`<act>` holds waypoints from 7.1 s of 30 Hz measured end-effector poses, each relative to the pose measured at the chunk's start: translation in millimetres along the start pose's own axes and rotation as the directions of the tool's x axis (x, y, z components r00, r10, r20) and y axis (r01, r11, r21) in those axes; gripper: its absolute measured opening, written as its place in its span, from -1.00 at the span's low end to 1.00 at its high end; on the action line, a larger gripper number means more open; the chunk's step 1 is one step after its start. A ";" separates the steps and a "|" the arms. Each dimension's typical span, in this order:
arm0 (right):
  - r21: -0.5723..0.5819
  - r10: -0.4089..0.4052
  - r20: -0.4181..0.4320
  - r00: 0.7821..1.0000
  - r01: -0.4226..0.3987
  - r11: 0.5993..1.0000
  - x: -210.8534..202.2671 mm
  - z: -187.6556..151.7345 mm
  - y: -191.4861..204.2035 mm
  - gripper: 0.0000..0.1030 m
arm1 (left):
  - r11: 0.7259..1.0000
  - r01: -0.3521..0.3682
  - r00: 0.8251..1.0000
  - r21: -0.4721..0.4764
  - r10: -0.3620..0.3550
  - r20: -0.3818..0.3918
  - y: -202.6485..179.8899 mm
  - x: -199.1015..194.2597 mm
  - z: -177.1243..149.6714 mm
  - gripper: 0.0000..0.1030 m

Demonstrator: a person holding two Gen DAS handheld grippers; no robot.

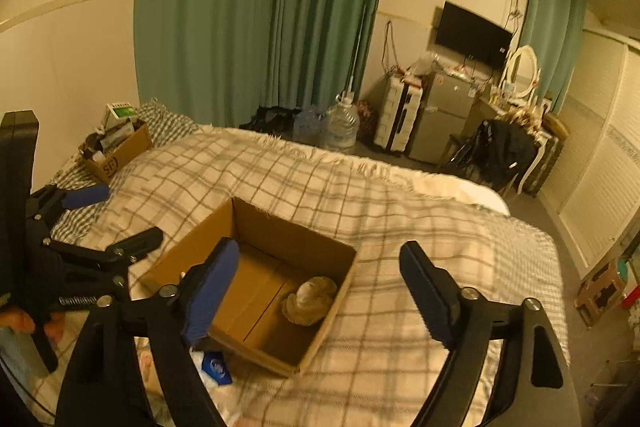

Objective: Organize objects
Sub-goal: 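Drop the white cloth into the box with the right gripper while the left drops the white object, then grasp the clear round floss-pick container with the right gripper, then grasp the tape roll with the left gripper while the right carries the container to the box, then release the tape roll and container into the box, then grasp the pale blue clip with the right gripper, then grasp the white earbud case with the left gripper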

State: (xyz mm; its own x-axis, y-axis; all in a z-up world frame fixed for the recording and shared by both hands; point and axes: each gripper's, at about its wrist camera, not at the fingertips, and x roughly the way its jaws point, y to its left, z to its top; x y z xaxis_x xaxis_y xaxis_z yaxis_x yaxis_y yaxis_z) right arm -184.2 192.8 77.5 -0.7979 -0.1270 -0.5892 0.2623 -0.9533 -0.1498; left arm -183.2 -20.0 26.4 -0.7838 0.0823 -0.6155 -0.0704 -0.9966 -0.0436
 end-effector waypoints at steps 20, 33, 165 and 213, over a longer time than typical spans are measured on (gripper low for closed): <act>-0.038 -0.057 -0.034 0.998 0.056 0.998 -104.6 -118.6 66.9 0.91 | 0.993 -0.117 0.993 0.022 0.117 0.019 -6.3 -102.1 -131.1 1.00; -0.008 -0.010 -0.274 0.962 0.008 1.000 -1.2 -202.5 115.3 0.91 | 0.983 -0.184 0.977 -0.016 0.181 -0.113 8.0 -63.0 -198.4 1.00; 0.049 0.045 -0.172 0.984 -0.037 0.998 -33.0 -182.6 84.7 0.69 | 0.970 -0.236 0.961 0.050 0.241 -0.134 -6.1 -60.2 -197.4 1.00; 0.096 0.082 -0.268 0.960 -0.058 0.994 -7.0 -207.1 53.8 -0.64 | 0.987 0.105 0.927 0.124 -0.052 -0.372 -86.6 26.5 -221.3 0.14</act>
State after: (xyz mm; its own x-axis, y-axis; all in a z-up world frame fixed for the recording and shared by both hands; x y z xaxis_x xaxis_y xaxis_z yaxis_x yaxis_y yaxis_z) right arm -52.1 199.2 -91.0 -0.5992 -0.1267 -0.7905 0.2553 -0.9661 -0.0386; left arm -61.4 66.4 -160.2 -0.4934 0.1245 -0.8608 -0.2281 -0.9736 -0.0101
